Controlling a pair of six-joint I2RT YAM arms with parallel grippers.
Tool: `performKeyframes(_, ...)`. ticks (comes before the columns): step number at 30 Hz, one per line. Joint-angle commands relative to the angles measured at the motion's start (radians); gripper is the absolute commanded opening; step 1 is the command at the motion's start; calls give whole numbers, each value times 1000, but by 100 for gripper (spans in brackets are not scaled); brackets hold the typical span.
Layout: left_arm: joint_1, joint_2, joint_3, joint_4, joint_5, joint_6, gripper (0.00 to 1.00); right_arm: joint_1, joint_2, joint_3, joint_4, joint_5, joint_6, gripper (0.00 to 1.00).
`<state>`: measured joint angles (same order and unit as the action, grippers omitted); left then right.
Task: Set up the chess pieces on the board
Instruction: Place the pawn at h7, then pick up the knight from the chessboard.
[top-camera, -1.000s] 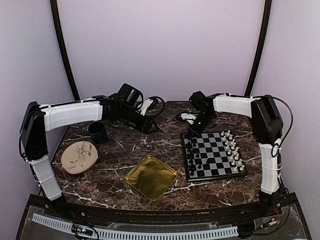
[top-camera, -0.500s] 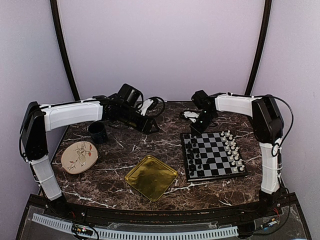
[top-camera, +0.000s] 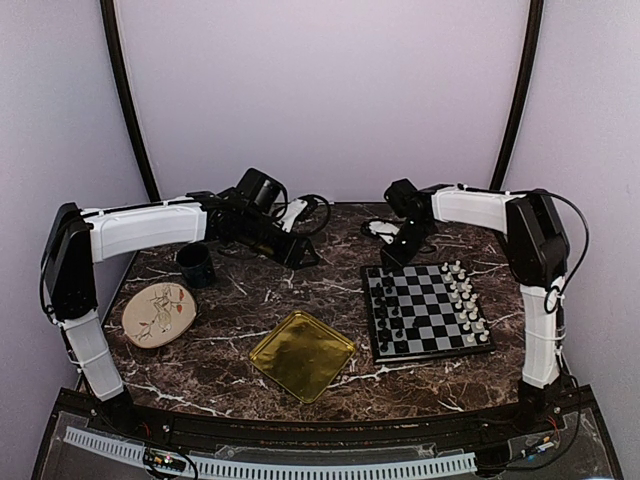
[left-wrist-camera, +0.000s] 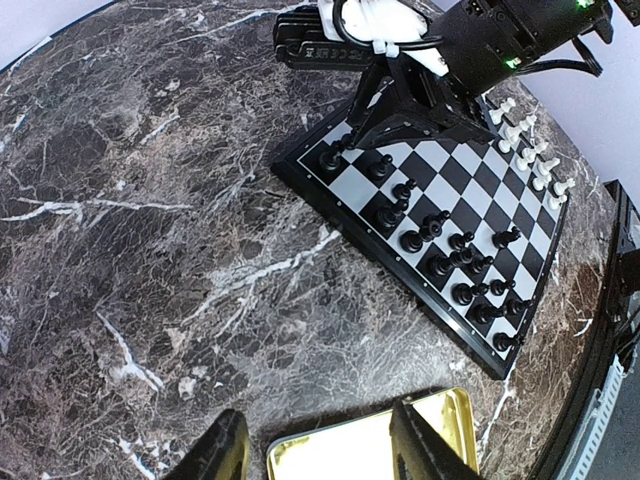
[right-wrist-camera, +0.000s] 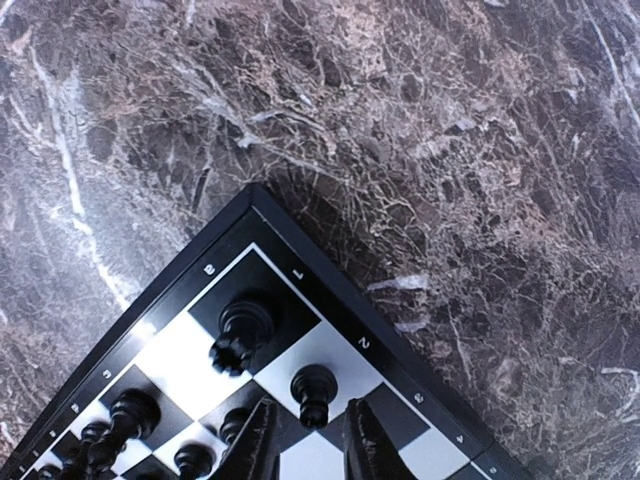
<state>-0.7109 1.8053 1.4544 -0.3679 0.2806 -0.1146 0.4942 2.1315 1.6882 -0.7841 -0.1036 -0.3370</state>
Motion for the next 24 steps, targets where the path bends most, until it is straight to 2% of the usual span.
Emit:
performKeyframes(1,3,1,23,-8,12,-2,51,-16,-144,-4,2,-4,1,25)
performKeyframes(6,3,2,24,-9,13,-2,51,-31,-283,-108,-29,-67,-93,26)
performKeyframes(14,4,3,25,-8,13,-2,50,-22,-510,-437,-17,-156,-258,28)
performKeyframes(20,4,10,25,-8,9,1,51,26,-578,-595,-12,-133,-318,29)
performKeyframes(24,3,15,26,-8,14,2,51,47,-563,-628,-2,-119,-323,30)
